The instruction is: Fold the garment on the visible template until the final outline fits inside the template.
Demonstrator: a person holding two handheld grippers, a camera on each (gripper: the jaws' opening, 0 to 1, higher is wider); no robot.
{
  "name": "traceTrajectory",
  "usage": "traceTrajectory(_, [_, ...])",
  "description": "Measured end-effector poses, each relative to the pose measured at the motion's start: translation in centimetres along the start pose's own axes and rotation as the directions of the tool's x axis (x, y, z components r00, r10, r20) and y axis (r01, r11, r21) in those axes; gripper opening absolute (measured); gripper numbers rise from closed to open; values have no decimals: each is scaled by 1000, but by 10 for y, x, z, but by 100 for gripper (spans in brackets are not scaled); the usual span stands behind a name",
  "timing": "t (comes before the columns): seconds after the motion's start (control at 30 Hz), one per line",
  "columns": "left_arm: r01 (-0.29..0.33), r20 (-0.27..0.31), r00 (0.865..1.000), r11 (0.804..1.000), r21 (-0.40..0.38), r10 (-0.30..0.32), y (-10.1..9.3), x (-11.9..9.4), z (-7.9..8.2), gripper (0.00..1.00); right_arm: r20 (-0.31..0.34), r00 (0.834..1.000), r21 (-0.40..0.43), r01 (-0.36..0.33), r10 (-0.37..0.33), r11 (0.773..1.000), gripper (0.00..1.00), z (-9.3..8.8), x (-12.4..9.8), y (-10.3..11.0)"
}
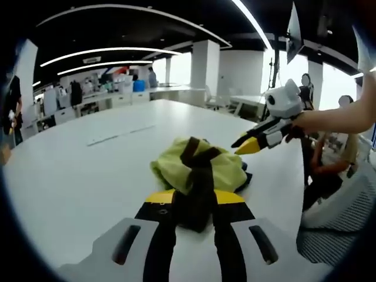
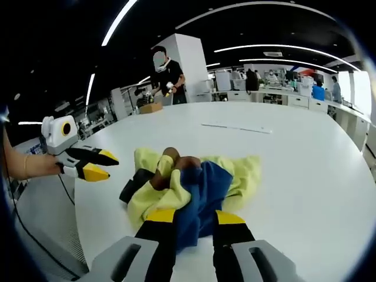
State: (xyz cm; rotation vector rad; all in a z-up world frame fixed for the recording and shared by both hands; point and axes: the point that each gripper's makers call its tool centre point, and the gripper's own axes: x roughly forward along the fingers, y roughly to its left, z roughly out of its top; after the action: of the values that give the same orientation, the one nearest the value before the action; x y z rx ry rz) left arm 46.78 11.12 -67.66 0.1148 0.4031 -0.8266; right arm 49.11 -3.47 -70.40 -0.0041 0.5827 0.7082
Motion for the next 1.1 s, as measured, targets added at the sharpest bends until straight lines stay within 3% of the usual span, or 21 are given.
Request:
traceTrajectory(0.2, [27, -18, 999, 1000, 6, -27, -4, 17, -2, 14, -3, 1000, 16, -21, 21, 1000, 9, -1, 8, 1])
traceTrajectory(0.4, [44, -16, 999, 999, -10, -44, -4, 29, 1, 11, -6, 999, 52, -49, 49, 997, 6, -1, 13, 3])
traceTrajectory(0.47, [43, -34, 999, 999, 1, -42, -3, 34, -2, 11, -6, 997, 74, -83, 83, 994, 4, -1, 15, 7])
traceTrajectory(0.73, [70, -71, 995, 998, 9, -69, -6, 48, -10, 7, -16, 994, 98, -101, 104, 990, 1, -4, 17, 9])
traceTrajectory(0.8, [86, -86, 993, 996, -5, -86, -9, 50, -12, 0, -14, 995, 101, -100, 102, 990, 0, -4, 17, 9])
traceTrajectory(1.1, [43, -72, 996, 999, -1, -43, -3, 41, -8, 0, 39, 996, 42, -80, 78, 996, 0, 8, 6, 13])
